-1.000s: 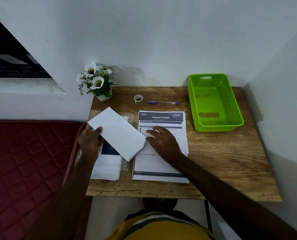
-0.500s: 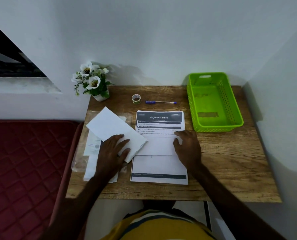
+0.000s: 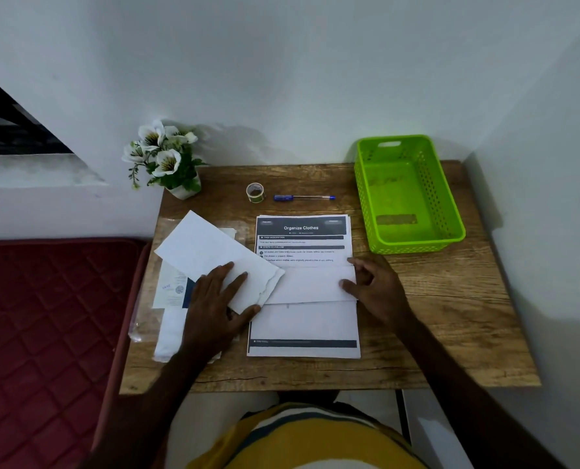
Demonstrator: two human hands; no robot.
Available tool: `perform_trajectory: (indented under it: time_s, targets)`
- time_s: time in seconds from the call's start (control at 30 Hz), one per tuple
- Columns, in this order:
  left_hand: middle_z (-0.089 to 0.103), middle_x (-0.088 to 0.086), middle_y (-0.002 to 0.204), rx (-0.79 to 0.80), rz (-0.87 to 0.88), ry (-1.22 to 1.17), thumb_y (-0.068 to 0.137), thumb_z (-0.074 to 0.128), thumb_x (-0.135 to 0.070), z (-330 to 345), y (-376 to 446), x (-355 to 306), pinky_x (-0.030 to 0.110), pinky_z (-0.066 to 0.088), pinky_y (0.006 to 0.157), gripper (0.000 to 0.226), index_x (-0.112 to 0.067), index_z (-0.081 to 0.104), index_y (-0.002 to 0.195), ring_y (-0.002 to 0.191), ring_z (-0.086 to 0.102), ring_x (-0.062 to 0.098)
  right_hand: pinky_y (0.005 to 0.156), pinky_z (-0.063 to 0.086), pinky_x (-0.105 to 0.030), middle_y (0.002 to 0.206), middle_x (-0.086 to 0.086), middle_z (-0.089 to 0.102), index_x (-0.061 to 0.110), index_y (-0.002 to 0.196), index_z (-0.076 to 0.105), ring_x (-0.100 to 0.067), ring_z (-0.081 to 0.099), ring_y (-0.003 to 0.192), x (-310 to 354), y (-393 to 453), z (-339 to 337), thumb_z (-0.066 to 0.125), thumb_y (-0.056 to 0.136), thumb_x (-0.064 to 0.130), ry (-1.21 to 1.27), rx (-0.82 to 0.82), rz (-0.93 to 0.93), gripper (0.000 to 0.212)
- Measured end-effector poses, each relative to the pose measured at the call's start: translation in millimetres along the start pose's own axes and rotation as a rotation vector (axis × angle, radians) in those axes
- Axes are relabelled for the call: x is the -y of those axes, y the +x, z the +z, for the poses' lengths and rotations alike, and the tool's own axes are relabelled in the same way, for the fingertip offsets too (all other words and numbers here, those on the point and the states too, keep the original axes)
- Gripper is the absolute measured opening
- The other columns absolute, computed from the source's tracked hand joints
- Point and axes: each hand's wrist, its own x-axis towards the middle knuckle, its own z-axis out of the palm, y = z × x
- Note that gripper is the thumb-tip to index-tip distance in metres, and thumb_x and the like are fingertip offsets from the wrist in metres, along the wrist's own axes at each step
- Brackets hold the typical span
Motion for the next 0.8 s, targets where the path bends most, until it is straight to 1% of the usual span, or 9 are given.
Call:
perform_trajectory:
  time_s: [0.1, 0.17, 0.2, 0.27, 0.37, 0.5, 0.6, 0.73, 0.8]
  targets:
    - [0.037, 0.006, 0.163, 0.013, -0.011, 0.008, 0.088, 0.065, -0.064, 2, 0, -1, 0.059, 0.031, 0.119, 0.075, -0.022, 0.052, 0.149, 0.149, 0.036, 0.028, 0.09, 0.055, -0.033, 0.122, 0.013, 0.052, 0.032, 0.126, 0.067, -0.009, 0.061, 0.105, -3, 2, 0, 0.089, 0.068, 0.05, -0.102, 0.073, 0.005, 0.064]
    - [0.036, 0.007, 0.163, 0.016, -0.013, 0.018, 0.089, 0.065, -0.064, 3, -1, -1, 0.059, 0.031, 0.118, 0.074, -0.024, 0.051, 0.15, 0.149, 0.035, 0.03, 0.089, 0.057, -0.038, 0.125, 0.012, 0.049, 0.037, 0.126, 0.065, -0.014, 0.063, 0.108, -6, 4, 1, 0.082, 0.062, 0.065, -0.155, 0.101, -0.002, 0.072]
    - [0.035, 0.007, 0.164, 0.02, -0.011, 0.025, 0.089, 0.064, -0.064, 3, -1, -2, 0.06, 0.031, 0.119, 0.074, -0.025, 0.05, 0.15, 0.15, 0.034, 0.031, 0.088, 0.057, -0.04, 0.124, 0.012, 0.049, 0.038, 0.125, 0.064, -0.015, 0.064, 0.108, -7, 5, 2, 0.079, 0.06, 0.069, -0.165, 0.108, -0.01, 0.073]
    - [0.032, 0.005, 0.165, 0.028, -0.005, 0.035, 0.091, 0.061, -0.063, 3, -1, -4, 0.06, 0.029, 0.119, 0.071, -0.028, 0.049, 0.151, 0.151, 0.031, 0.031, 0.086, 0.057, -0.041, 0.119, 0.013, 0.048, 0.039, 0.121, 0.063, -0.014, 0.064, 0.105, -7, 6, 2, 0.078, 0.058, 0.068, -0.173, 0.112, -0.024, 0.071]
    - [0.03, 0.002, 0.167, 0.038, 0.032, 0.057, 0.094, 0.057, -0.059, 2, 0, -8, 0.061, 0.024, 0.121, 0.065, -0.028, 0.049, 0.151, 0.154, 0.026, 0.028, 0.085, 0.057, -0.04, 0.117, 0.012, 0.049, 0.038, 0.118, 0.064, -0.013, 0.064, 0.102, -4, 6, 1, 0.085, 0.061, 0.058, -0.182, 0.107, -0.03, 0.064]
    - [0.027, 0.002, 0.168, 0.068, 0.067, 0.09, 0.099, 0.047, -0.059, 5, -2, -8, 0.061, 0.022, 0.122, 0.063, -0.026, 0.047, 0.152, 0.156, 0.021, 0.027, 0.085, 0.055, -0.038, 0.118, 0.009, 0.052, 0.035, 0.117, 0.064, -0.015, 0.061, 0.105, -1, 7, 0, 0.09, 0.064, 0.05, -0.198, 0.121, -0.013, 0.06]
    - [0.025, 0.002, 0.169, 0.101, 0.063, 0.092, 0.1, 0.04, -0.062, 5, -2, -6, 0.061, 0.022, 0.123, 0.065, -0.026, 0.044, 0.154, 0.157, 0.019, 0.026, 0.087, 0.054, -0.04, 0.116, 0.008, 0.053, 0.034, 0.114, 0.065, -0.016, 0.058, 0.108, 1, 9, -1, 0.091, 0.062, 0.049, -0.182, 0.128, 0.004, 0.06]
    - [0.026, 0.002, 0.169, 0.108, 0.054, 0.08, 0.1, 0.04, -0.062, 5, -1, -6, 0.061, 0.022, 0.122, 0.065, -0.026, 0.044, 0.154, 0.157, 0.02, 0.026, 0.085, 0.051, -0.038, 0.111, 0.008, 0.053, 0.031, 0.111, 0.066, -0.018, 0.055, 0.108, 4, 9, -1, 0.092, 0.063, 0.046, -0.212, 0.13, 0.015, 0.058]
    - [0.026, 0.001, 0.168, 0.108, 0.05, 0.076, 0.1, 0.042, -0.061, 5, -1, -6, 0.061, 0.022, 0.122, 0.065, -0.026, 0.045, 0.154, 0.157, 0.02, 0.026, 0.084, 0.05, -0.035, 0.112, 0.009, 0.052, 0.033, 0.116, 0.064, -0.016, 0.054, 0.109, 5, 8, -2, 0.092, 0.063, 0.046, -0.218, 0.129, 0.007, 0.061]
